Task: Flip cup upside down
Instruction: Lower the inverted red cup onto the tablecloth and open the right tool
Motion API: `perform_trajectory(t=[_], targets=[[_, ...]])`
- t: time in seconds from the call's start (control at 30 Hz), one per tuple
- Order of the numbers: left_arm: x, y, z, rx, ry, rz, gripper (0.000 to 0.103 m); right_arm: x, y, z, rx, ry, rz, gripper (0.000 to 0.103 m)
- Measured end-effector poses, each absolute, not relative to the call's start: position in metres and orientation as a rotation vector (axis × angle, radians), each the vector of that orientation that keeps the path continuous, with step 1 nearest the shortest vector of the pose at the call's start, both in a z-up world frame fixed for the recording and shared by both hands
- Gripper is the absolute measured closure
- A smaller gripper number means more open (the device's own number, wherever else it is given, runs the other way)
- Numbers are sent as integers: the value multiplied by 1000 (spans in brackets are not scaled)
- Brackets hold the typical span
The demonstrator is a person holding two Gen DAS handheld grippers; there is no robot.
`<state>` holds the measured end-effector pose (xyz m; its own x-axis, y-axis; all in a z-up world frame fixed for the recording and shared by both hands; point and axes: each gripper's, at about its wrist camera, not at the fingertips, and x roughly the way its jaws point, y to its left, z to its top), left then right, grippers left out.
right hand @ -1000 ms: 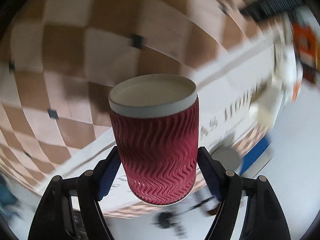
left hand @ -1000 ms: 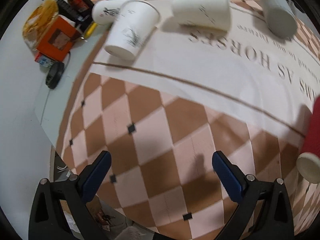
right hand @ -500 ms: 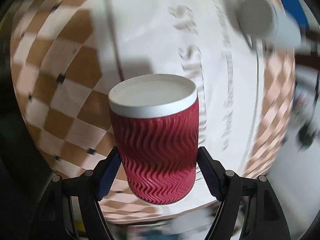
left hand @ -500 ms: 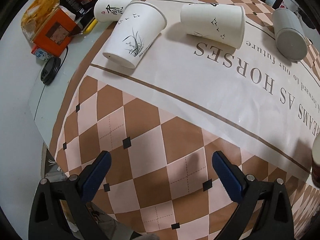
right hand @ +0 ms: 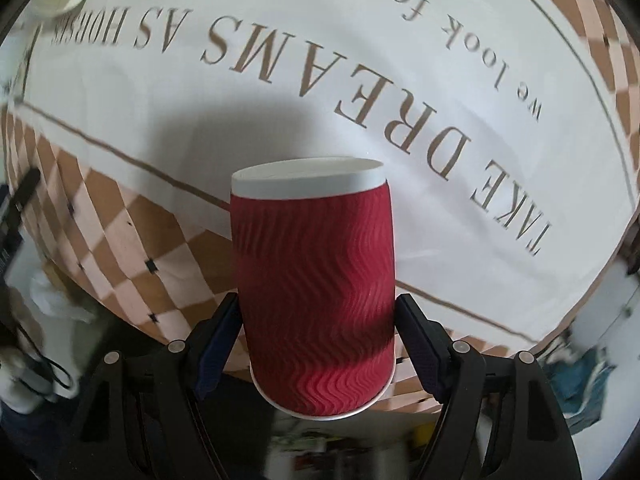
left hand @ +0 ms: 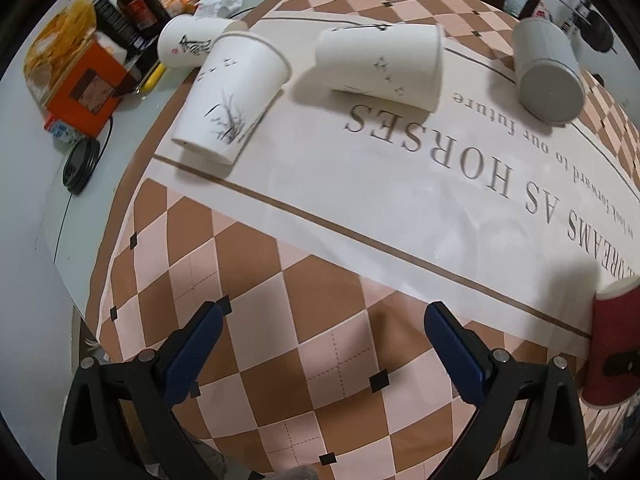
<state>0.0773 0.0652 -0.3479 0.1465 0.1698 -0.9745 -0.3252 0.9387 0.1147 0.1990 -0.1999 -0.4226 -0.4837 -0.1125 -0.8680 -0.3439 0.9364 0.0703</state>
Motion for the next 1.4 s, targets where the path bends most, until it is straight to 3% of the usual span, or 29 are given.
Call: perform_trajectory(t=[0.17,0.4,0.47,0.6,1.03,1.4], targets=[[79,50,-349,-109,1393,308,0,207,-209,-430,-273,2100,276,14],[86,24,-352,-101,1405,212,0,228,-204,-414,-218,1965,314,15],[90,16,-353,-86,1418,188,0,232,-208,-412,-200,1931,314,31],[100,1,-352,-61,1419,150,0,232,-213,-399,-124,1847,318,31],[159,-38,-356,2,1428,82,0,255,-240,-333,125,1193,195,31],[175,-57,-358,75,1418,65,0,216,-226,-332,-30,954,177,30]])
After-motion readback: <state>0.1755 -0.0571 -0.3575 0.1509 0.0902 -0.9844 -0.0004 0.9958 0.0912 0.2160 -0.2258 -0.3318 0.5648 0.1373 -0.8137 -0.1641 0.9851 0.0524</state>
